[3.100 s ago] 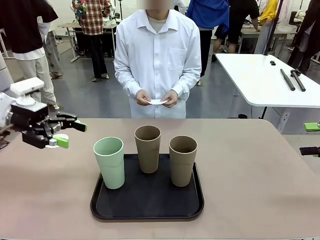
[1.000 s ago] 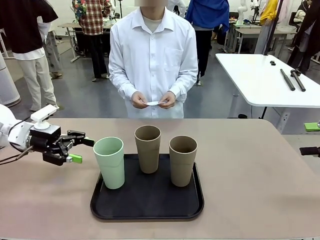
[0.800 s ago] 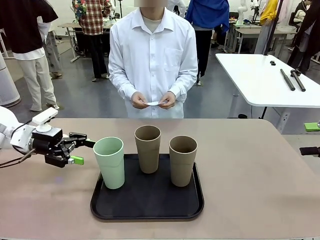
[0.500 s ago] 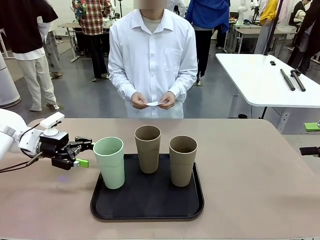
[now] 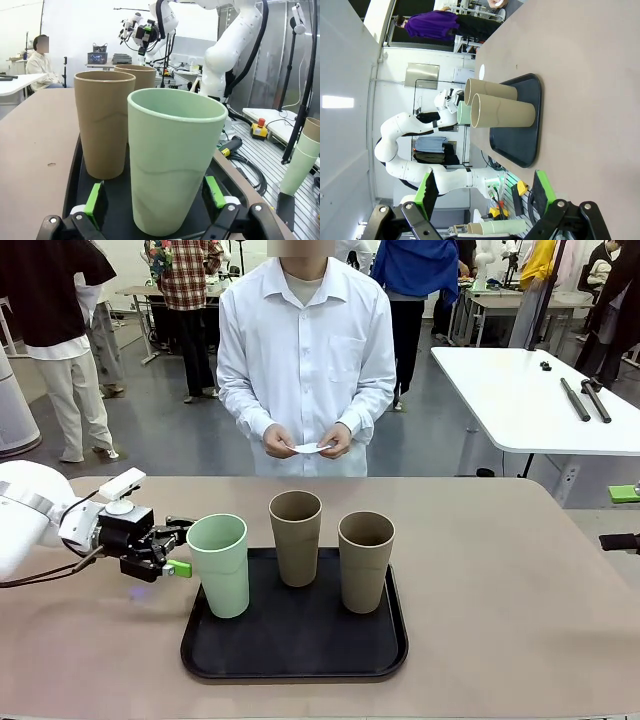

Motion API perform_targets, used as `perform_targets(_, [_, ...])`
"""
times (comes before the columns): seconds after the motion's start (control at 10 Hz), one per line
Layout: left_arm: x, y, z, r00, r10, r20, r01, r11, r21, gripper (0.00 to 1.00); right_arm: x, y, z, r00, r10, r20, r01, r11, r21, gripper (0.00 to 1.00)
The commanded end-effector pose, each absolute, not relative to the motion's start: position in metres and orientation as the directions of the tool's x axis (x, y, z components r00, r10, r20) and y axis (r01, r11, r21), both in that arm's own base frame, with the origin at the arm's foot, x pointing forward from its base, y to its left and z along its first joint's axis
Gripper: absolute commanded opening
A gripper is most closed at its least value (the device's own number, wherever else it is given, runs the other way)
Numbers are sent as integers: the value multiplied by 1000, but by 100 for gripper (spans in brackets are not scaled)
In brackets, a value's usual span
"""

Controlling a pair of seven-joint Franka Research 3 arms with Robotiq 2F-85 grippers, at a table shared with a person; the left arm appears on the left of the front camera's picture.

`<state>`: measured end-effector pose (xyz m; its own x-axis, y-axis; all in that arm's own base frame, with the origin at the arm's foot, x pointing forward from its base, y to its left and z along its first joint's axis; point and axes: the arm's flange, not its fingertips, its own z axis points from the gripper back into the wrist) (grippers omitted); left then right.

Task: Place coasters on the table and set cups on them.
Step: Pick up one Reusable plastic cup and place it on a coaster set by the human.

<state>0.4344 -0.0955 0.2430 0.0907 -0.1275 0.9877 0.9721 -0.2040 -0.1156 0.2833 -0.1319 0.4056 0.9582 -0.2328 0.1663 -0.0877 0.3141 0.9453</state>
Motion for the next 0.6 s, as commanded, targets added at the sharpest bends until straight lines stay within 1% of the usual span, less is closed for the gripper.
perform_targets(0.0, [435, -105, 236, 59, -112, 992, 971, -225, -83, 100, 285, -132, 406, 958, -236, 165, -89, 302, 949, 100])
perform_targets(0.5, [433, -121, 225, 71, -138, 988, 961, -257, -105, 100, 285, -132, 406, 958, -236, 165, -89, 302, 949, 100])
